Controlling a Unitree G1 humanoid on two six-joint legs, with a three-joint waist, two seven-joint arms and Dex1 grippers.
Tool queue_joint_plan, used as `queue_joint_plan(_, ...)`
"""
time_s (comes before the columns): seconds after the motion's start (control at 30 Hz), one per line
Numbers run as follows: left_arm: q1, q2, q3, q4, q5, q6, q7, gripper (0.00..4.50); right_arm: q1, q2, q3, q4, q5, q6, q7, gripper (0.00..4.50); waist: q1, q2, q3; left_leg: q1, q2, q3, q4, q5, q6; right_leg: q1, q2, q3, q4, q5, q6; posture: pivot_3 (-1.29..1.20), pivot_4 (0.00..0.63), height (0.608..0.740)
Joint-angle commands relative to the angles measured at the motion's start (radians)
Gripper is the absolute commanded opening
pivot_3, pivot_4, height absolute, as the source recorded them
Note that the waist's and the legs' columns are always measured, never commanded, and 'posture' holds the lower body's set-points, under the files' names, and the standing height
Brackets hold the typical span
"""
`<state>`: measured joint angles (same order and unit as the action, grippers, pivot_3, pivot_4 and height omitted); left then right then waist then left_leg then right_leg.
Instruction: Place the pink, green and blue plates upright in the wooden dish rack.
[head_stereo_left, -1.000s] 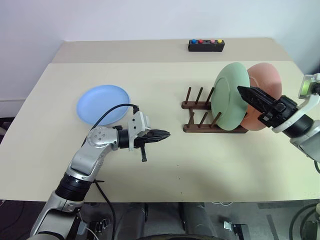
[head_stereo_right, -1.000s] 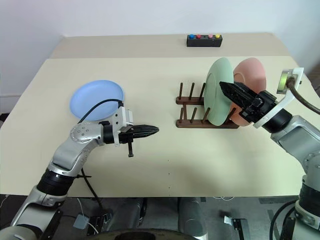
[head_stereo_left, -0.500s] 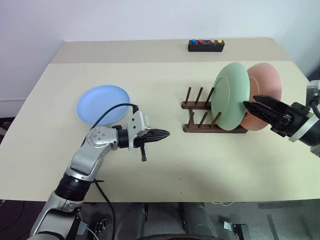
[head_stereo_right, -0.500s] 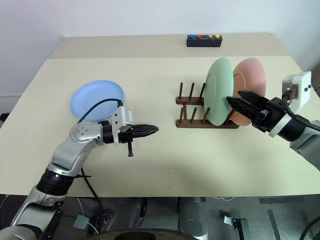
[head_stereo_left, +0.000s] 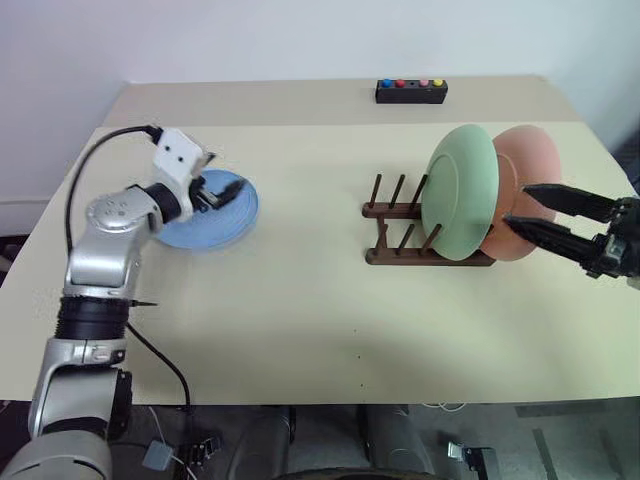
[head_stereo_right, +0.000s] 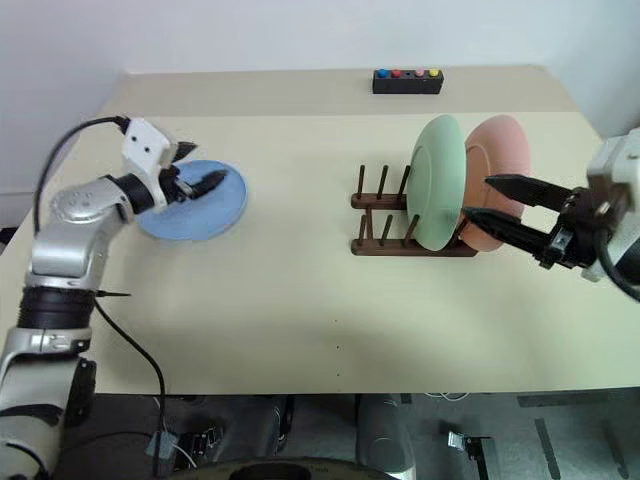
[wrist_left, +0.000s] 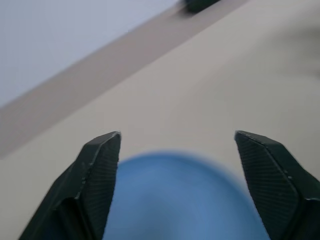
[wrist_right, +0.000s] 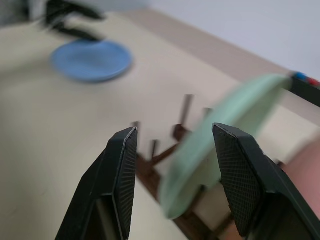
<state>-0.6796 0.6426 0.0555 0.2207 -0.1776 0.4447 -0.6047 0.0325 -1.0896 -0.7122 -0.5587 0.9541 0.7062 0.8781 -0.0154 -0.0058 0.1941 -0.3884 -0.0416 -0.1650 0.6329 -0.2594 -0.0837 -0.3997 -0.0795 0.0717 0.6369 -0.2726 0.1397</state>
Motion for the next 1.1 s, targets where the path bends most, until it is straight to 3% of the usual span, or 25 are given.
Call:
queue_joint_plan(0.03,-0.108,0.025,0.029,0.089,0.048,0.152,0.105,3.78,0.005,-0.032,0.028,-0.101,-0.027,-0.031,0.057,2.42,0.002,-0.001,0.001,0.000,0.000,-0.001,0.000,0.000,0.000,0.000,0.000,0.000,0.000,0.000,0.000,0.00,0.150,0.740)
queue_joint_plan(0.2,-0.242,0.087,-0.126,0.303,0.192,0.280,0.087,3.78,-0.042,-0.026,0.121,-0.173,-0.035,-0.047,0.038,2.42,-0.002,-0.004,0.002,-0.001,-0.001,-0.001,0.001,0.000,0.000,0.000,0.000,-0.001,0.001,0.000,0.000,0.00,0.150,0.740)
queue_joint_plan(0.57,-0.411,0.059,-0.085,0.746,0.185,0.259,0.093,3.78,-0.059,0.006,0.179,-0.200,-0.051,-0.053,0.001,2.42,-0.002,-0.008,0.003,-0.003,-0.001,-0.001,0.001,0.000,-0.001,-0.005,0.000,-0.001,0.006,0.000,0.000,0.00,0.150,0.740)
queue_joint_plan(0.73,-0.428,0.048,-0.081,0.832,0.186,0.262,0.064,3.78,-0.061,0.015,0.181,-0.206,-0.052,-0.055,-0.007,2.42,-0.002,-0.009,0.003,-0.002,-0.001,-0.001,0.002,0.001,-0.001,-0.005,0.000,-0.001,0.009,0.000,0.000,0.00,0.150,0.740)
queue_joint_plan(0.83,-0.424,0.036,-0.051,0.871,0.165,0.260,0.060,2.96,-0.065,0.020,0.187,-0.208,-0.052,-0.057,-0.014,2.42,-0.002,-0.009,0.003,-0.002,-0.001,-0.001,0.004,0.001,-0.002,-0.005,-0.001,-0.001,0.010,0.000,0.000,0.00,0.150,0.740)
queue_joint_plan(1.03,-0.419,0.031,0.012,0.892,0.142,0.257,0.080,0.02,-0.060,0.021,0.187,-0.206,-0.061,-0.058,-0.014,2.42,0.002,-0.008,0.001,-0.002,-0.002,-0.002,0.006,0.001,-0.002,-0.004,-0.001,-0.001,0.012,0.000,0.000,0.00,0.150,0.740)
queue_joint_plan(1.1,-0.415,0.030,0.033,0.884,0.129,0.263,0.083,0.02,-0.058,0.022,0.184,-0.205,-0.059,-0.055,-0.014,2.42,0.003,-0.008,0.001,-0.002,-0.002,-0.002,0.008,0.001,-0.002,-0.003,-0.001,-0.001,0.013,0.000,0.000,0.00,0.150,0.740)
